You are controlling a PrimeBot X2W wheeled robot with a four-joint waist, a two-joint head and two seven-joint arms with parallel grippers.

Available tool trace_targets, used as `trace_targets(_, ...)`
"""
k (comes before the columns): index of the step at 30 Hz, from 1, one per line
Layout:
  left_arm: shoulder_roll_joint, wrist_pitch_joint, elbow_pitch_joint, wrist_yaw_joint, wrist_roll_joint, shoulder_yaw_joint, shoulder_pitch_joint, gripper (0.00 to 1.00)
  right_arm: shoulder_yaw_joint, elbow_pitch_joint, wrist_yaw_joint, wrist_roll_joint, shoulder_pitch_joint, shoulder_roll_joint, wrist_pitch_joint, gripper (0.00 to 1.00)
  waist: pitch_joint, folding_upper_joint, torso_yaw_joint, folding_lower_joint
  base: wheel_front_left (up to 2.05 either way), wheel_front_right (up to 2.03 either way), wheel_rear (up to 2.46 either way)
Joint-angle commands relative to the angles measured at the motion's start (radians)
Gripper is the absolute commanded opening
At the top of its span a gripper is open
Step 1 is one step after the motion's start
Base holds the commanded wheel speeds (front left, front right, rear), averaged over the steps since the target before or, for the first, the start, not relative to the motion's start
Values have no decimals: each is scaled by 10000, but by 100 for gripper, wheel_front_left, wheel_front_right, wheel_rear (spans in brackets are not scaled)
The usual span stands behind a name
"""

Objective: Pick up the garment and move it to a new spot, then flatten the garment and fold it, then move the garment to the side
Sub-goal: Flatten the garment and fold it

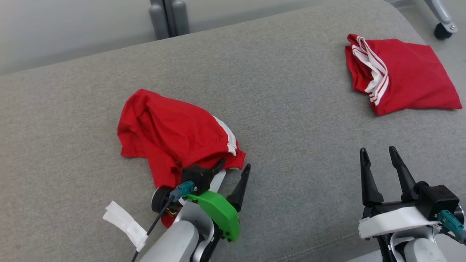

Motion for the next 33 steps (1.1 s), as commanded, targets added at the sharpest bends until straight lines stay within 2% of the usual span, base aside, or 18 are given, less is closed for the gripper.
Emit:
trace_targets(1,65,-92,135,181,-59,131,-269,100,-10,-54,-16,1,18,-12,3,100,337,-1,-398,0,0,0,0)
trace_targets(7,59,-279,752,530,-312,312,-853,100,81,-4,-16,19,-46,-14,3,100,349,-1,-531,0,0,0,0)
trace_targets(8,60,-321,827,559,-391,318,-970,66,96,6,-16,13,-45,-14,3,100,338,-1,-542,0,0,0,0)
trace_targets(9,60,-353,894,549,-584,331,-1073,14,117,24,-16,4,-45,-14,3,100,323,-1,-554,0,0,0,0)
trace_targets(10,62,-341,1011,532,-646,271,-1154,0,141,48,-16,-14,-44,-14,3,100,293,-1,-572,0,0,0,0)
trace_targets(14,59,-478,926,400,-1171,323,-1715,0,153,106,-16,-7,-54,-17,3,100,182,-1,-643,0,0,0,0)
trace_targets(19,88,-31,318,139,-1760,680,-2962,0,89,157,-16,87,-9,-15,3,100,32,-1,-629,0,0,0,0)
trace_targets(27,840,1090,-133,-368,-2218,1507,-5446,0,252,305,-16,330,-52,-14,3,100,-225,-1,-950,0,0,0,0)
trace_targets(33,1078,1383,132,-689,-2714,2086,-6685,0,247,407,-16,387,72,-15,3,100,-449,-1,-1318,0,0,0,0)
